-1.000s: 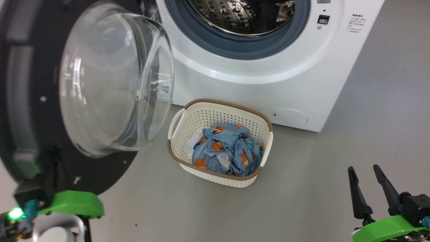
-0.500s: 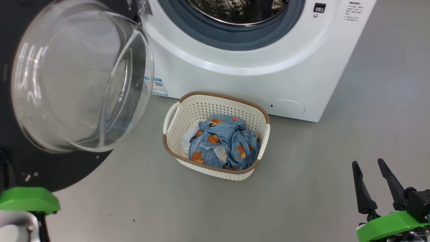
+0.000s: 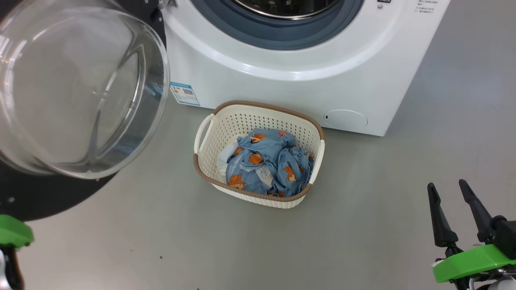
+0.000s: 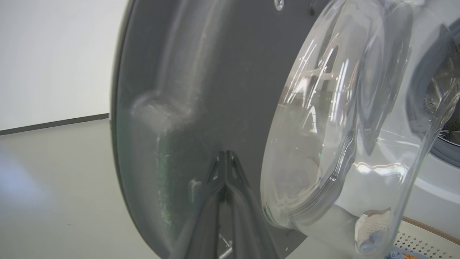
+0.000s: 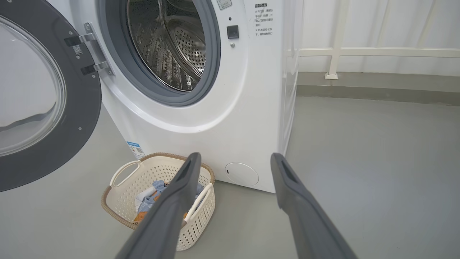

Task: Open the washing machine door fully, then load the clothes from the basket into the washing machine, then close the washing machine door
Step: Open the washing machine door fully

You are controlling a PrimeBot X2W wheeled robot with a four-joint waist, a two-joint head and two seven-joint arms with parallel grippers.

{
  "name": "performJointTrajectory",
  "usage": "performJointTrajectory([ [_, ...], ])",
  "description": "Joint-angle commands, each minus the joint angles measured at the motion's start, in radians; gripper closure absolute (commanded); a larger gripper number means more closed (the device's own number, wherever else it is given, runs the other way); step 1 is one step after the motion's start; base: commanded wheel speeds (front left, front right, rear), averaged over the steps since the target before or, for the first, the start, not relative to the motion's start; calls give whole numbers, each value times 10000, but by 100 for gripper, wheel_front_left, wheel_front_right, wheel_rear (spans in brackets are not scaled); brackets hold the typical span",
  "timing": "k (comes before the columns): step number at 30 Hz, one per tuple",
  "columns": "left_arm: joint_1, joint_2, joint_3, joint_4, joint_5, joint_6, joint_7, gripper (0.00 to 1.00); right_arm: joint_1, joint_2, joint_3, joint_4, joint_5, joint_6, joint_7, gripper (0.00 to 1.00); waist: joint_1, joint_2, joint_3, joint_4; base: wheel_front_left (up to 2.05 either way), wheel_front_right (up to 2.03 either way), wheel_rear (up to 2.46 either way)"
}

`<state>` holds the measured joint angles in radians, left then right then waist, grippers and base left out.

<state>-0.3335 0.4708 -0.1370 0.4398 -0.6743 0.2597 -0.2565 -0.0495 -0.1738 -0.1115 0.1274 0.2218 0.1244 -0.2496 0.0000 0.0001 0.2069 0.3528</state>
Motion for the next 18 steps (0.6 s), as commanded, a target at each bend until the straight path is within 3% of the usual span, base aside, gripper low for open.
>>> performJointTrajectory([
  [1, -567, 705, 654, 84, 123, -54, -52, 100, -224, -155, 216, -279, 11, 63, -73, 0, 0, -1, 75, -6, 0, 0, 0],
  [9, -1312, 641, 1189, 1058, 504, -640, -52, 100, -302, -251, 207, -356, 43, 63, -17, 0, 0, -1, 230, -44, 0, 0, 0],
  [18, -1399, 364, 1647, 1296, 1026, -831, -53, 100, -363, -219, 235, -331, 61, 63, -29, 0, 0, -1, 248, -125, 0, 0, 0],
])
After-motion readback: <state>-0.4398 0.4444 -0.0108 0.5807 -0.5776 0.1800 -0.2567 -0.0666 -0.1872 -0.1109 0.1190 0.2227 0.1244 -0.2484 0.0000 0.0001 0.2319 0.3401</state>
